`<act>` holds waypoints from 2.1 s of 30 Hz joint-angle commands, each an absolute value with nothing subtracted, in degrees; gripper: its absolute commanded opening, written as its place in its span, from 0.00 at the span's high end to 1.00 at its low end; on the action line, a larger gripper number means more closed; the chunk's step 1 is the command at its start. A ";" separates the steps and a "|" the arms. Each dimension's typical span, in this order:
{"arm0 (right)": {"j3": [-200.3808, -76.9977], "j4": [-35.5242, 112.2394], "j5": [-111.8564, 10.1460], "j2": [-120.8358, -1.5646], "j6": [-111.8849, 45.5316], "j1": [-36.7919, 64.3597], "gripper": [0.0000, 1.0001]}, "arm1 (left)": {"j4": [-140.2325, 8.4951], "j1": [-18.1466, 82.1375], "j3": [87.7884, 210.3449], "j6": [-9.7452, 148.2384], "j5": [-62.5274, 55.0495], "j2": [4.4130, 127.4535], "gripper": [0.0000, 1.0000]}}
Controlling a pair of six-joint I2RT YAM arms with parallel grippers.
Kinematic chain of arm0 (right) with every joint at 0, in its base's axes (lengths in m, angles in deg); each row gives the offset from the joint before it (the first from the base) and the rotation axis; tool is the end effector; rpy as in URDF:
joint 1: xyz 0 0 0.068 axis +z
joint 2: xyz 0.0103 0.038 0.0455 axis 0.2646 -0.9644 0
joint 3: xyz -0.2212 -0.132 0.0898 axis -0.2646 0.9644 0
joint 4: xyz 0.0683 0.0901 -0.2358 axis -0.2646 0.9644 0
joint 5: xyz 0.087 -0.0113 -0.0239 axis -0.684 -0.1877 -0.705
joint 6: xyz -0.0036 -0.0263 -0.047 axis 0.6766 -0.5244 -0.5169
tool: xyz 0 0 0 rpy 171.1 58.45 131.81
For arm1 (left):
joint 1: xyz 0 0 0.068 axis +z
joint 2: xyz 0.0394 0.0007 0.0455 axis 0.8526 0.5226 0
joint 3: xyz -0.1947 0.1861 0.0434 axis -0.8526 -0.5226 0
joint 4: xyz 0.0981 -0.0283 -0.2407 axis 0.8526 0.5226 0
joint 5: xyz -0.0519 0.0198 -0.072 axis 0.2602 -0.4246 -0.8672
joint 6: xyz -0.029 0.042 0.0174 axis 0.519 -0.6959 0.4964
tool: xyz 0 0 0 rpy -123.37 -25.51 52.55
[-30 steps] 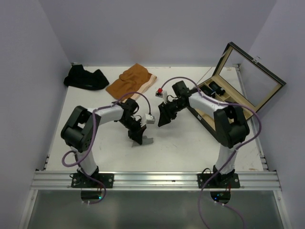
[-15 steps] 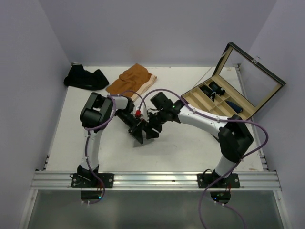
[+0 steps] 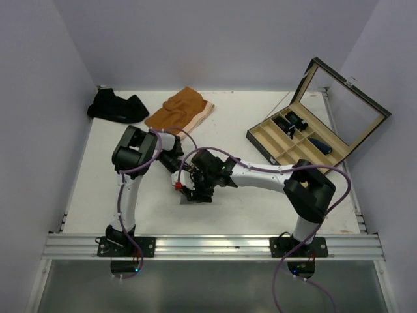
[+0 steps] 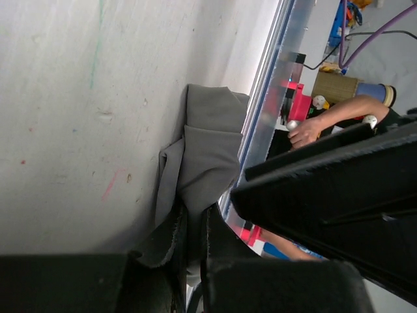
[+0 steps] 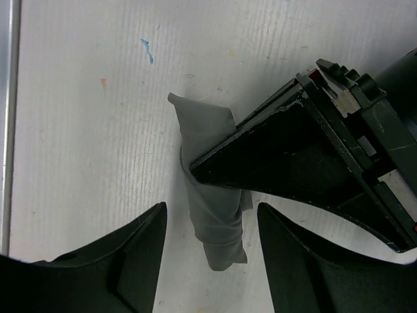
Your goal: Roll the underwear
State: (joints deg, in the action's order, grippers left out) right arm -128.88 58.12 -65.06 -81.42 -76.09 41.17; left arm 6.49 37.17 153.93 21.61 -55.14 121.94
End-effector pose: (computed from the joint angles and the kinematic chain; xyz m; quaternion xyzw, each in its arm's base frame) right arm 0.1910 0.3128 0.1904 -0.7171 0.6081 0.2293 0.2517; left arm 0.2998 -0.1499 0.0716 -0.2677 -0.7976 0.5041 0.1952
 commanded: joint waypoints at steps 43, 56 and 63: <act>-125.98 48.04 -65.97 -89.98 -77.79 44.95 0.90 | 0.22 41.88 155.21 17.15 -44.61 132.21 0.86; -125.99 56.92 -76.78 -88.49 -68.31 40.83 1.00 | -13.10 49.61 151.88 19.69 -52.08 109.38 0.40; -126.60 55.52 -82.23 -87.96 -58.38 33.36 1.00 | -31.06 51.46 143.53 28.21 -43.31 85.84 0.12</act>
State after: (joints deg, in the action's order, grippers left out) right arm -127.04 52.42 -77.87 -87.75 -65.60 37.23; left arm -16.98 51.47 146.24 24.13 -48.78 93.07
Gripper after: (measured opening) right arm 0.146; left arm 0.839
